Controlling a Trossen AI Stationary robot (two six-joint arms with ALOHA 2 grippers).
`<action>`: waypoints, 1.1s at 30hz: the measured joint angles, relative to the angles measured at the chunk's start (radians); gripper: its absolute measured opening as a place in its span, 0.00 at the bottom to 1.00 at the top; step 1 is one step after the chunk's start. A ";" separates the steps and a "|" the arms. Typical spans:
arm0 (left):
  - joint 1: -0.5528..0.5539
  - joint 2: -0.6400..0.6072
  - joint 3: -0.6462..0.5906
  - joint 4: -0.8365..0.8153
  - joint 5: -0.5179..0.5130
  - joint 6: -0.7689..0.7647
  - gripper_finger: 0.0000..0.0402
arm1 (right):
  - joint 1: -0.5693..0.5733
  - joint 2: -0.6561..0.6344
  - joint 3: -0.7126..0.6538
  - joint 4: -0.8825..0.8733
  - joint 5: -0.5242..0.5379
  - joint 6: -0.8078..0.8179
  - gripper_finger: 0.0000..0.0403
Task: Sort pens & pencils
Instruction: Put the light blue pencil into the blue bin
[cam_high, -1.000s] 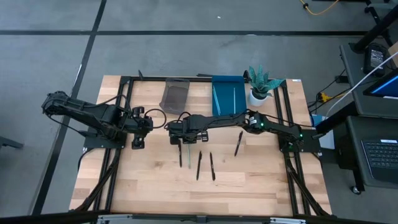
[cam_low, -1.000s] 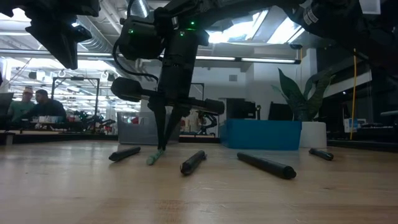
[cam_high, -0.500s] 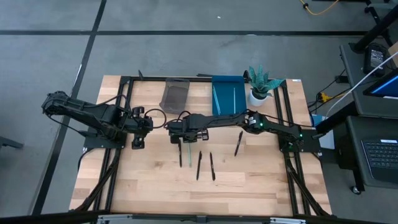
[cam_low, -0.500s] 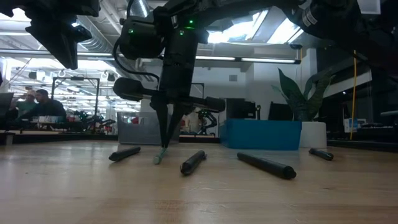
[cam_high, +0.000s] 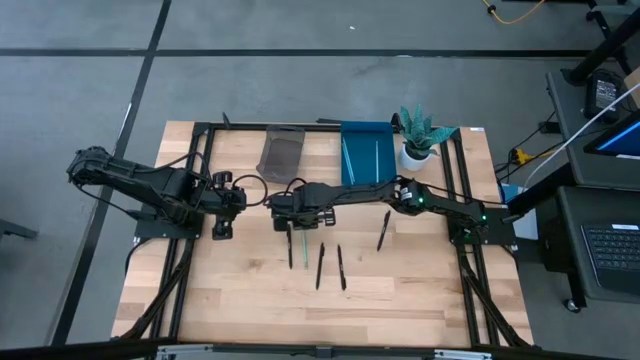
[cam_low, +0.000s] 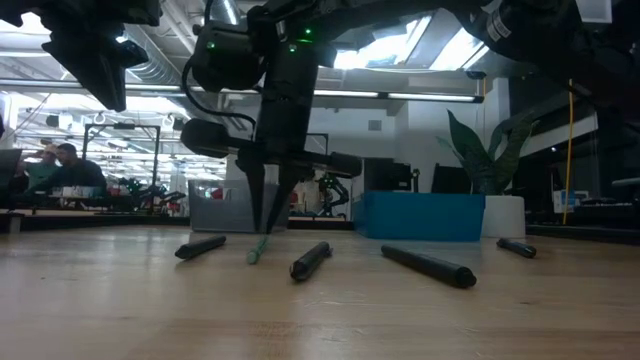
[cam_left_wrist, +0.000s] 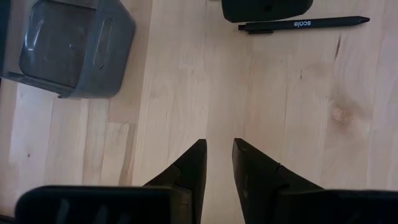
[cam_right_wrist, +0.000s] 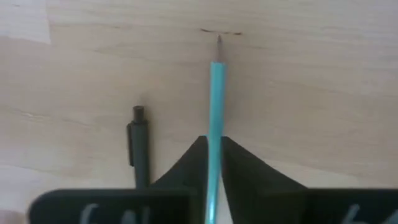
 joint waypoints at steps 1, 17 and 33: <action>0.000 0.000 0.000 0.000 0.000 0.000 0.18 | 0.000 0.000 0.000 0.008 0.000 0.000 0.15; 0.000 0.000 0.000 0.011 0.000 0.000 0.18 | 0.011 0.020 -0.008 0.019 -0.022 0.002 0.30; 0.000 0.000 0.000 0.027 0.000 0.000 0.18 | 0.013 0.035 -0.005 -0.068 -0.021 0.007 0.29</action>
